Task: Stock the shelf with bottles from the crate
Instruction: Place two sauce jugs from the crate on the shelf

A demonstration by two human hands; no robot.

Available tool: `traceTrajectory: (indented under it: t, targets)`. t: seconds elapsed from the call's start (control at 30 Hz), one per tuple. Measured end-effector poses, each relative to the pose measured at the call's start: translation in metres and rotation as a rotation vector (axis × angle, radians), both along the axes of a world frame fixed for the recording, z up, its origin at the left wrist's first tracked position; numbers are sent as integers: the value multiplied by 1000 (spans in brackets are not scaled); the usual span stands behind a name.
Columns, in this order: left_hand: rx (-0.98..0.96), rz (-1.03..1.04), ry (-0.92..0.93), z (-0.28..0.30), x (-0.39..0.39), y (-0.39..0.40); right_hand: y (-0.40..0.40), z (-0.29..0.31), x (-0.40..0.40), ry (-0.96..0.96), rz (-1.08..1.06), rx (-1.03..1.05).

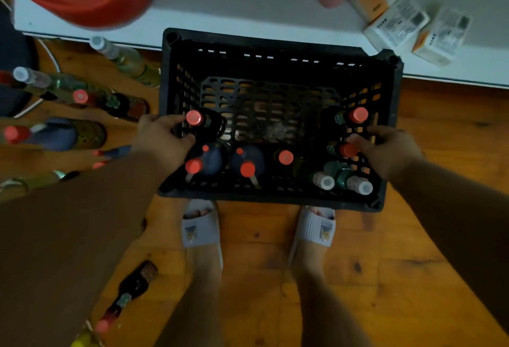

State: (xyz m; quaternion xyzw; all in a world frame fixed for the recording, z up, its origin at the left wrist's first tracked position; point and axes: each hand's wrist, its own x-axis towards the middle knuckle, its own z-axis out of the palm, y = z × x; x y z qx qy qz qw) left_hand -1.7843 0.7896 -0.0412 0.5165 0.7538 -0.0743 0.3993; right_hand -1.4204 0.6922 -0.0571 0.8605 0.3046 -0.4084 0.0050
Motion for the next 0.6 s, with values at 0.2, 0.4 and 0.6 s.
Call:
traceTrajectory:
  t: [0.2,0.4,0.6]
  targets:
    - [-149,-156,69,70,13,-45,-21,70,-48,45,141,-161]
    - [-255,-4,-13,86,18,-67,-24,89,-118,187,311,-125]
    - [-481,114,27,23,10,-68,-18,25,-152,316,274,-185]
